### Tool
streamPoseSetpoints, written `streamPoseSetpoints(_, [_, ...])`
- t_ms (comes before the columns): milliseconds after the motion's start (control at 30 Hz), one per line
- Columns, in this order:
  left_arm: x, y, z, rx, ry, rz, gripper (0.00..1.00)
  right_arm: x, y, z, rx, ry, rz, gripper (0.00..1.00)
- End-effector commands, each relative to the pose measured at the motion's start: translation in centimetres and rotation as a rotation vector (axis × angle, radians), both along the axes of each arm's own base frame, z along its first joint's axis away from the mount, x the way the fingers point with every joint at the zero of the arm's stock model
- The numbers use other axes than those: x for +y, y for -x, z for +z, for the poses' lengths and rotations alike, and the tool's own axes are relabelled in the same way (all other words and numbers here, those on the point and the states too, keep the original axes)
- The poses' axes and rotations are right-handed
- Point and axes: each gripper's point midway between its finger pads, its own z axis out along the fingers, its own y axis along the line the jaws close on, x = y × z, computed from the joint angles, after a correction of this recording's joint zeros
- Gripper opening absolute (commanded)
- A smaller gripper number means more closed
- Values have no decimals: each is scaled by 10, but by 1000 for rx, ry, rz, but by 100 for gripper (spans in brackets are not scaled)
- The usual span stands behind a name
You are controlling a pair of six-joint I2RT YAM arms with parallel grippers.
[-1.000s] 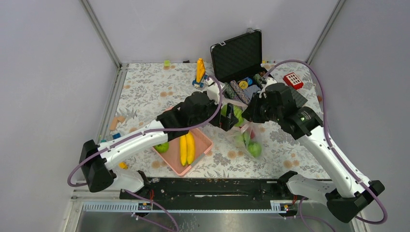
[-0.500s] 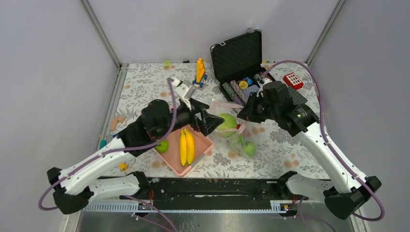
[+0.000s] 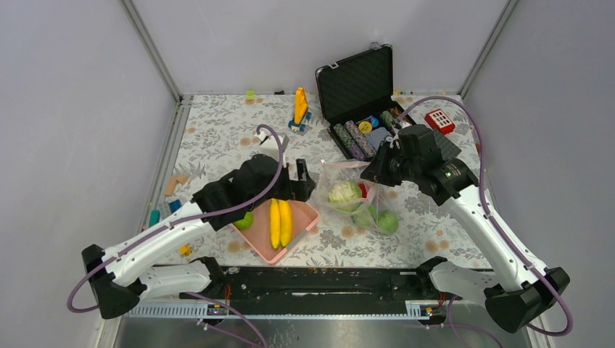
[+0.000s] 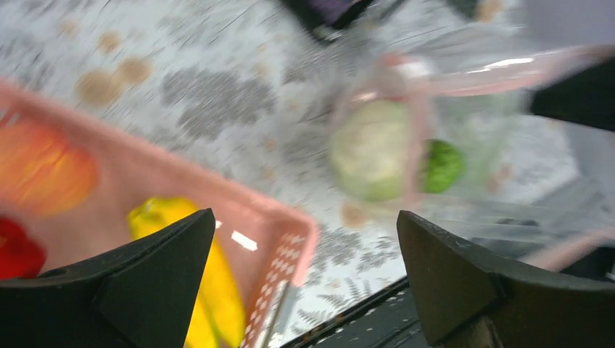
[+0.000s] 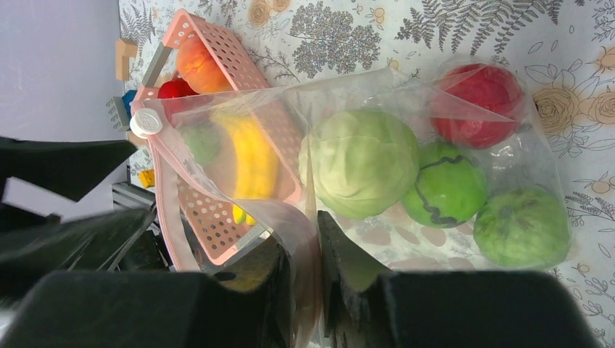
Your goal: Place the food in the zip-top bag and seal the zipper
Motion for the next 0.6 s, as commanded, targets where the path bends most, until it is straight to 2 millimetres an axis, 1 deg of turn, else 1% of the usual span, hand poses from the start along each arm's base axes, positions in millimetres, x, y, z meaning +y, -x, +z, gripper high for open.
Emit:
streamPoseSetpoints(0, [55, -4, -51, 176, -81, 229, 99, 0, -1, 7, -38, -32, 10, 22])
streamPoseSetpoints(100, [71, -5, -78, 246, -85, 291, 99, 2, -1, 5, -38, -39, 22, 22])
streamPoseSetpoints(233, [79, -8, -108, 281, -117, 318, 99, 3, -1, 3, -36, -36, 35, 22])
streamPoseSetpoints(400, [73, -9, -145, 345, -126, 299, 99, 2, 0, 0, -37, -27, 41, 22])
streamPoseSetpoints(567, [68, -10, -175, 419, -178, 307, 97, -2, -2, -5, -40, -6, 26, 22])
